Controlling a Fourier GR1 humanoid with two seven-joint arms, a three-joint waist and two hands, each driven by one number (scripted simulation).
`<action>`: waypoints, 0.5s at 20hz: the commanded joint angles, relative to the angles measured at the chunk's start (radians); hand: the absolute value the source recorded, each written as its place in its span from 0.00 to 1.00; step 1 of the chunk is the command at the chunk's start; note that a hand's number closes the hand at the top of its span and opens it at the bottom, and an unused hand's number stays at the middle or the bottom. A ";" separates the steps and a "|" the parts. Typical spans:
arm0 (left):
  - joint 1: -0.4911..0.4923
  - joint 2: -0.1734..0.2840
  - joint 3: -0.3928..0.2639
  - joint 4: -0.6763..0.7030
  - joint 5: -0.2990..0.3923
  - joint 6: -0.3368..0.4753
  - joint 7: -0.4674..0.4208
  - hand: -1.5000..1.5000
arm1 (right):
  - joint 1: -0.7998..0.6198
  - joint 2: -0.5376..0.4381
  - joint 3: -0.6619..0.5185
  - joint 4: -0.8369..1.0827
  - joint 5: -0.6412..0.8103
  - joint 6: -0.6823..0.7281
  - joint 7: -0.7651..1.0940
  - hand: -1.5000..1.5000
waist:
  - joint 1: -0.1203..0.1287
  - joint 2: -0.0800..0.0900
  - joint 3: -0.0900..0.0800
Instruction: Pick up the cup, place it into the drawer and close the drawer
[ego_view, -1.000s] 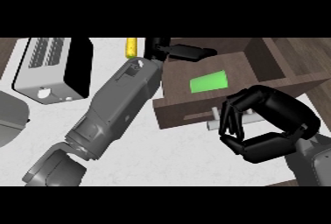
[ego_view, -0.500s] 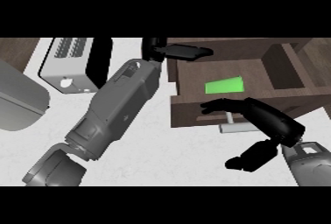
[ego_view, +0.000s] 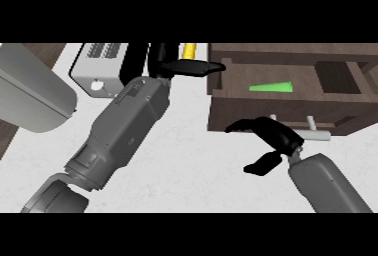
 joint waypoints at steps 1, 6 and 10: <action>0.061 0.013 0.001 -0.051 -0.003 -0.013 -0.011 0.00 | -0.110 0.011 -0.016 0.298 0.080 -0.068 -0.138 1.00 | 0.023 0.002 0.001; 0.156 0.062 -0.016 -0.126 -0.005 -0.072 -0.001 0.00 | -0.252 0.050 -0.100 0.525 0.073 -0.161 -0.236 1.00 | 0.069 0.008 0.002; 0.176 0.078 -0.018 -0.181 0.002 -0.078 0.034 0.00 | -0.340 0.017 -0.195 0.635 0.042 -0.226 -0.318 1.00 | 0.085 0.011 0.004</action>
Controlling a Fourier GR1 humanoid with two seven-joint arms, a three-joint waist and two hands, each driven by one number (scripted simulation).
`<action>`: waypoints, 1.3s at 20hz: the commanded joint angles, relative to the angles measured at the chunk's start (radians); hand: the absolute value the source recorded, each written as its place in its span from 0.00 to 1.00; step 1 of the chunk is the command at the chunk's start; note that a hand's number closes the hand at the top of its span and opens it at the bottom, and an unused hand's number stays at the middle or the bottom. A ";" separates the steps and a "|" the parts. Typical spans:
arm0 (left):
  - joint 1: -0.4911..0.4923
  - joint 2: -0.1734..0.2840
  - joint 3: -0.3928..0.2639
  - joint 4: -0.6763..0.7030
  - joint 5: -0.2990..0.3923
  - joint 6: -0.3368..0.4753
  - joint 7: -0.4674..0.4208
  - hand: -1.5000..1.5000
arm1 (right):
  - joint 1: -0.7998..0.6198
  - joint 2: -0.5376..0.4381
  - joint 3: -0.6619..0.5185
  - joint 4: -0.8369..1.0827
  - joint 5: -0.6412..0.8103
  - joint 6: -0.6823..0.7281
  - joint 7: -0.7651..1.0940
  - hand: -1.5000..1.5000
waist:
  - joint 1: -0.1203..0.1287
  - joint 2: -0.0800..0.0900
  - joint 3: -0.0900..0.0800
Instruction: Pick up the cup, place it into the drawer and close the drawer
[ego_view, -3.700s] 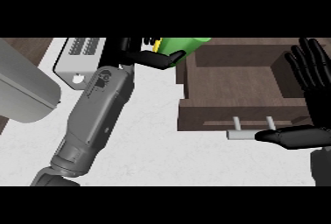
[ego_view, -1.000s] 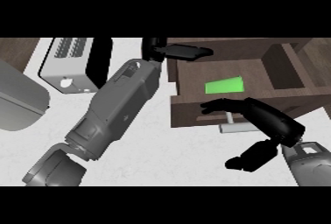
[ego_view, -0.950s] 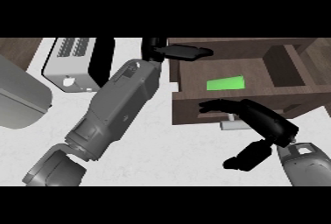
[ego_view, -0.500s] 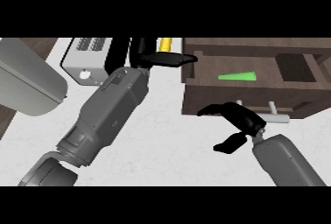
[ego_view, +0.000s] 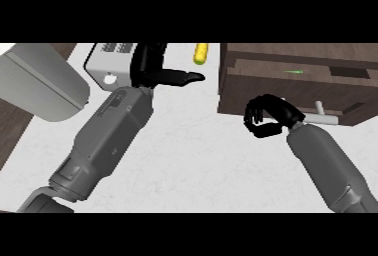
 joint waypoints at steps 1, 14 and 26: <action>0.060 0.027 -0.011 -0.052 0.005 -0.036 0.029 0.00 | -0.116 -0.026 -0.101 0.141 -0.034 -0.055 -0.079 1.00 | 0.026 0.002 0.000; 0.147 0.079 -0.033 -0.133 -0.002 -0.108 0.029 0.00 | -0.307 -0.137 -0.250 0.245 -0.127 -0.039 -0.023 1.00 | 0.098 0.018 -0.001; 0.169 0.108 -0.027 -0.161 0.021 -0.176 0.049 0.00 | -0.287 -0.204 -0.276 0.181 -0.184 0.065 -0.033 1.00 | 0.123 0.032 -0.002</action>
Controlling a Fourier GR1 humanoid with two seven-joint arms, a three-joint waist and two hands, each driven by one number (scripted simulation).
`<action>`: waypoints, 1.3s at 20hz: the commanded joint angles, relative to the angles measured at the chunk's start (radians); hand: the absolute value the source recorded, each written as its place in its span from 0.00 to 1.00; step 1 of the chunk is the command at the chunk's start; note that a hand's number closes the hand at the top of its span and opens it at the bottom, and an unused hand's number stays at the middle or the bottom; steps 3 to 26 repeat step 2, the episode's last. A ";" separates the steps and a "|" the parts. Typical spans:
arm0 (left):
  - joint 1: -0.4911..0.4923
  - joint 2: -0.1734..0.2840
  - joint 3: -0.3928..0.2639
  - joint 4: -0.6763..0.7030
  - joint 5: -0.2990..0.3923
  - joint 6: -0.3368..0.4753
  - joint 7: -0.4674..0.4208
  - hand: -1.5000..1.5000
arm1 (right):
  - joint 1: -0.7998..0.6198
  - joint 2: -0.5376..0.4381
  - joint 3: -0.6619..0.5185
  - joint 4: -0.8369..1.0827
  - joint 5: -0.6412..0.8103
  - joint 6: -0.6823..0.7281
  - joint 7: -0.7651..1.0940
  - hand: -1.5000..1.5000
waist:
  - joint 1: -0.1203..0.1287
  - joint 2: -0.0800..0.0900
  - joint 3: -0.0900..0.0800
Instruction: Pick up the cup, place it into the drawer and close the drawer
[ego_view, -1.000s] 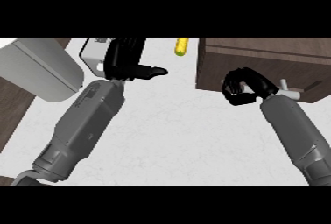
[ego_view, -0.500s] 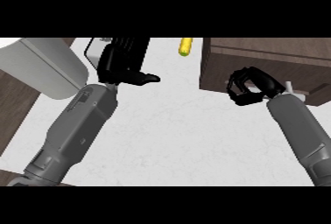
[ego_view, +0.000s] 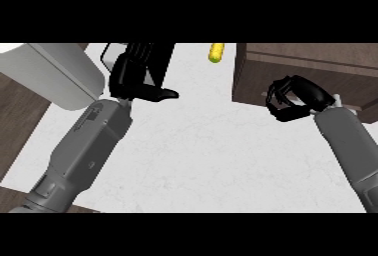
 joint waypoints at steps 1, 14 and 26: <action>0.010 0.000 0.000 -0.011 0.002 -0.005 -0.001 0.00 | -0.176 -0.106 -0.088 0.029 0.003 -0.121 0.082 1.00 | 0.036 0.011 -0.018; 0.017 0.018 0.003 -0.011 0.001 -0.014 -0.004 0.00 | -0.168 -0.115 -0.093 0.025 -0.004 -0.115 0.079 1.00 | 0.041 0.011 -0.018; 0.017 0.018 0.003 -0.011 0.001 -0.014 -0.004 0.00 | -0.168 -0.115 -0.093 0.025 -0.004 -0.115 0.079 1.00 | 0.041 0.011 -0.018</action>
